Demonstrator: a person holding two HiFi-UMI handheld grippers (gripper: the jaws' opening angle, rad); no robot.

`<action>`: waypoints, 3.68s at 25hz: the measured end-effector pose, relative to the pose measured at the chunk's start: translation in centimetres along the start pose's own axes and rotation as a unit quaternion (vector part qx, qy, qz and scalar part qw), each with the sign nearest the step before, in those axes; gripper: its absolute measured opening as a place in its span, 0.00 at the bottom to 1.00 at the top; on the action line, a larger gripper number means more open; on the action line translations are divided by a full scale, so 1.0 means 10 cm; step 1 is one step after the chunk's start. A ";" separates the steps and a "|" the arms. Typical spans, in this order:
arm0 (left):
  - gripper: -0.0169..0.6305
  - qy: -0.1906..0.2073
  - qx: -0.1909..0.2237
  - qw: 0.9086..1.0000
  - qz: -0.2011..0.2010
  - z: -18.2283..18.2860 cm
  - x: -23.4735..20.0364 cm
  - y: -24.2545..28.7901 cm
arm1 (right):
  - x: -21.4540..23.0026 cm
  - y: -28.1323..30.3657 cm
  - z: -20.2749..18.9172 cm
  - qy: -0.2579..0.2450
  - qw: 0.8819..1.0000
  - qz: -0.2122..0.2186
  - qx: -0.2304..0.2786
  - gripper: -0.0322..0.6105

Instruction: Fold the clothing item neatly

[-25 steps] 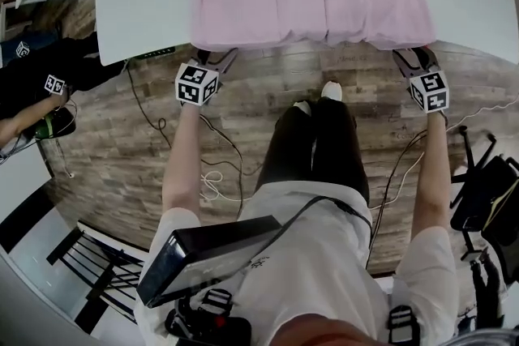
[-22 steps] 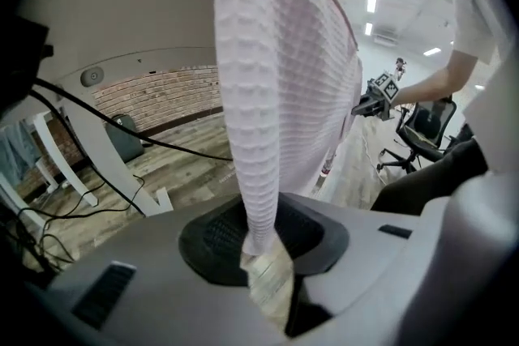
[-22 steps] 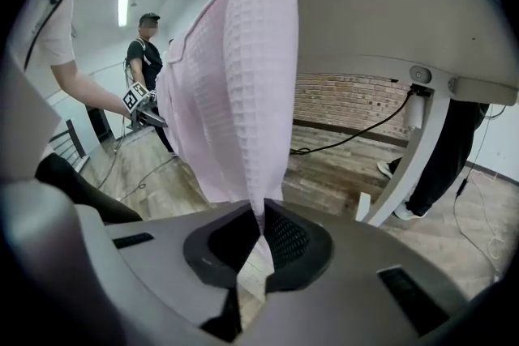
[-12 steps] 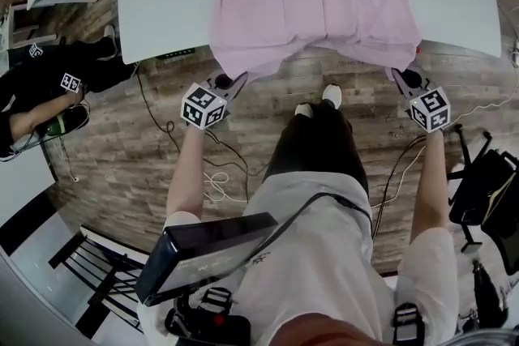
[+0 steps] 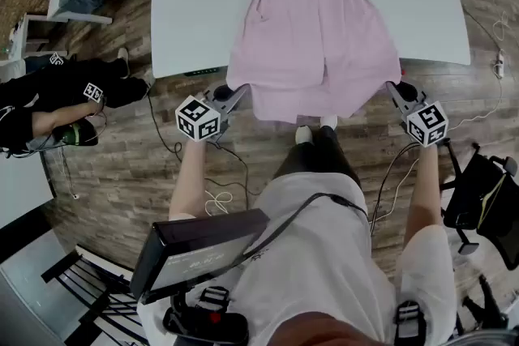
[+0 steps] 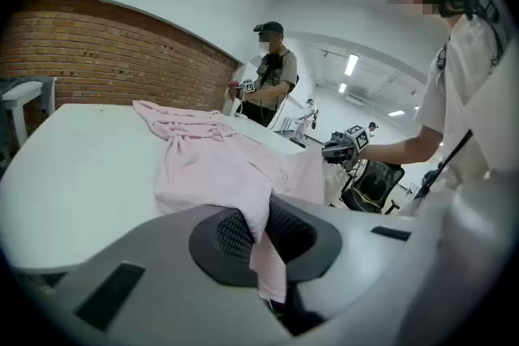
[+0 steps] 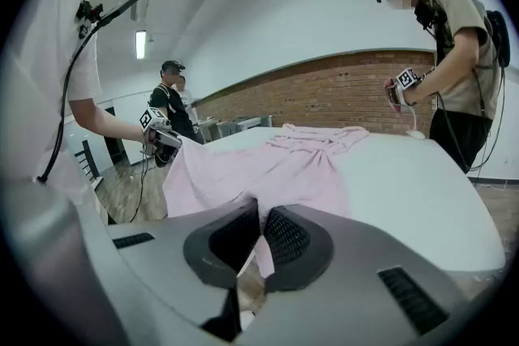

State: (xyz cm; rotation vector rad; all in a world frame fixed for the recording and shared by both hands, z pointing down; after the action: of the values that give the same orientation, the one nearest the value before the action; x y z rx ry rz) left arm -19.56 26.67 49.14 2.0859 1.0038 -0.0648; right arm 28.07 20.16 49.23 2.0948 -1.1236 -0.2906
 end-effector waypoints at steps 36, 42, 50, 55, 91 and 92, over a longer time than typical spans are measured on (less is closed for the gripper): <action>0.05 -0.161 0.097 0.976 0.113 1.84 -2.15 0.25 | 2.27 1.03 1.99 0.020 0.997 0.020 0.076 0.06; 0.05 -0.169 0.042 0.975 0.135 1.90 -2.53 0.50 | 2.61 1.43 2.01 0.025 0.999 0.027 0.040 0.06; 0.05 -0.150 -0.016 0.977 0.153 1.78 -2.74 0.75 | 2.74 1.71 1.96 0.007 1.000 0.014 -0.014 0.06; 0.05 -0.143 -0.040 0.978 0.147 1.73 -2.85 0.88 | 2.76 1.82 1.91 -0.002 0.999 -0.005 -0.048 0.06; 0.42 -0.183 -0.034 0.971 0.149 1.46 -3.12 0.43 | 2.79 1.62 1.63 0.044 0.986 -0.113 -0.117 0.40; 0.42 -0.174 -0.032 0.973 0.148 1.49 -3.07 0.39 | 2.75 1.55 1.68 0.043 0.987 -0.115 -0.104 0.40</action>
State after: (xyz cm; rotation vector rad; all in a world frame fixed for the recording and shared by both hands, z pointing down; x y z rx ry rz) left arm -33.77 -4.37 52.68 2.0500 0.4744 -0.2341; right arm 26.22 -15.47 51.81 2.0298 -0.7661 -0.4057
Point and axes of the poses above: the fingertips, and each gripper's own axes: y forward along the fingers, x to its right, z out of its top, the point moved 8 cm from there along -y, backward along the fingers, and after that the axes turned 13 degrees about -x, right-handed, at the moved point
